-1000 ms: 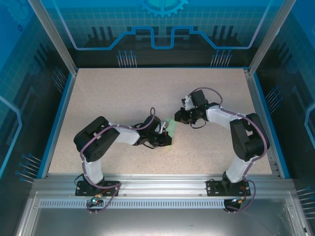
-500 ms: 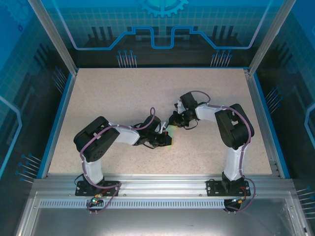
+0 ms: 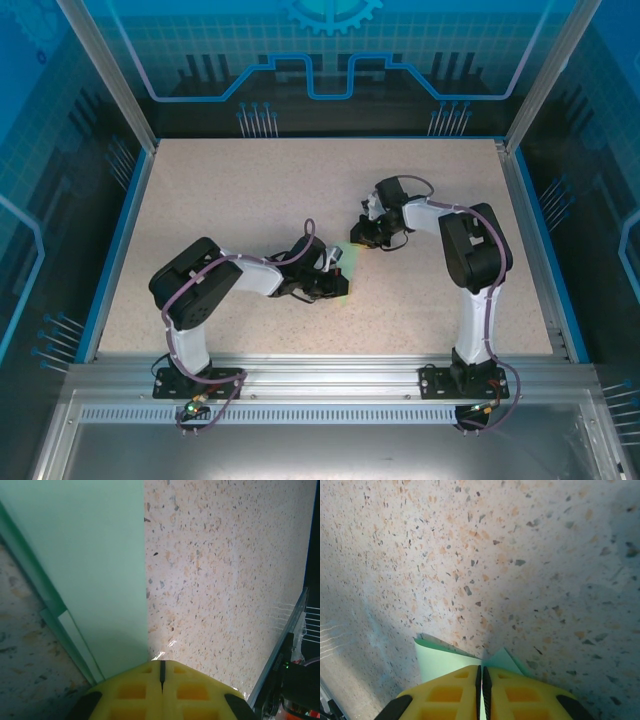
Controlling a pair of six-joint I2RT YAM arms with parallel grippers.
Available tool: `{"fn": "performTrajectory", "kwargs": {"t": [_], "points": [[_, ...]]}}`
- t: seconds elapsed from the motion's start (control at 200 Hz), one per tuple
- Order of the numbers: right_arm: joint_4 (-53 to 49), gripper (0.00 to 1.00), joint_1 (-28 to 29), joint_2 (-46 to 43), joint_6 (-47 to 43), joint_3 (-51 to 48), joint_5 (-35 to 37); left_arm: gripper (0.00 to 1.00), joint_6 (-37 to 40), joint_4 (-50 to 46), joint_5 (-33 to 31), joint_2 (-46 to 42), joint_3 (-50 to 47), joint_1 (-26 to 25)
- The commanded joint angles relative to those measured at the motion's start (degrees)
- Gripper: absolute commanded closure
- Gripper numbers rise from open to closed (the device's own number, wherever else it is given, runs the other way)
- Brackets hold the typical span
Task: Fold a paper plane with a square sheet of paper (fold left side to right side)
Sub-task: Fold the wing for the fifth time at the center of the table, then turn over the paper plane at the center of the table.
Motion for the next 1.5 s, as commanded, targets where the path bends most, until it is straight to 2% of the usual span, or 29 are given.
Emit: {"fn": "performTrajectory", "kwargs": {"t": [0.0,0.33,0.735,0.99,1.091,1.161,1.256,1.356,1.441,1.496], "points": [[-1.25,0.86,-1.91,2.66,-1.80,1.06,4.72,0.94,-0.25,-10.58,-2.30,0.84,-4.10,-0.44],[-2.60,0.86,-1.49,3.36,-1.72,2.86,4.73,0.93,1.84,-15.15,-0.81,-2.54,-5.27,-6.35],[-1.79,0.85,-1.77,3.73,-0.84,4.30,0.82,0.93,-0.78,-12.61,-0.78,-6.18,-10.80,-7.30],[-3.65,0.70,-3.42,0.81,-2.82,8.18,-1.20,0.93,-0.33,-13.71,-1.43,-10.91,-11.34,-7.32],[-5.57,0.63,-4.14,-1.65,-4.33,10.02,-1.48,0.89,0.27,-15.51,-2.94,-15.29,-11.10,-7.30],[-7.53,0.58,-4.37,-4.54,-5.26,10.44,0.48,0.85,1.43,-19.11,-6.04,-19.26,-10.04,-7.21],[-11.03,0.51,-4.10,-9.41,-5.79,9.52,5.58,0.79,2.89,-25.65,-13.56,-25.23,-8.27,-7.04],[-16.87,0.45,-2.32,-14.03,-5.16,8.07,11.60,0.68,2.86,-31.80,-26.02,-31.41,-6.72,-6.83],[-17.60,0.43,0.69,-17.70,-3.33,3.89,14.19,0.58,1.59,-36.65,-37.56,-35.24,-5.23,-6.78],[-17.01,0.42,3.20,-19.03,-1.78,1.01,14.95,0.53,1.33,-38.19,-42.56,-36.73,-4.42,-6.77]]}}
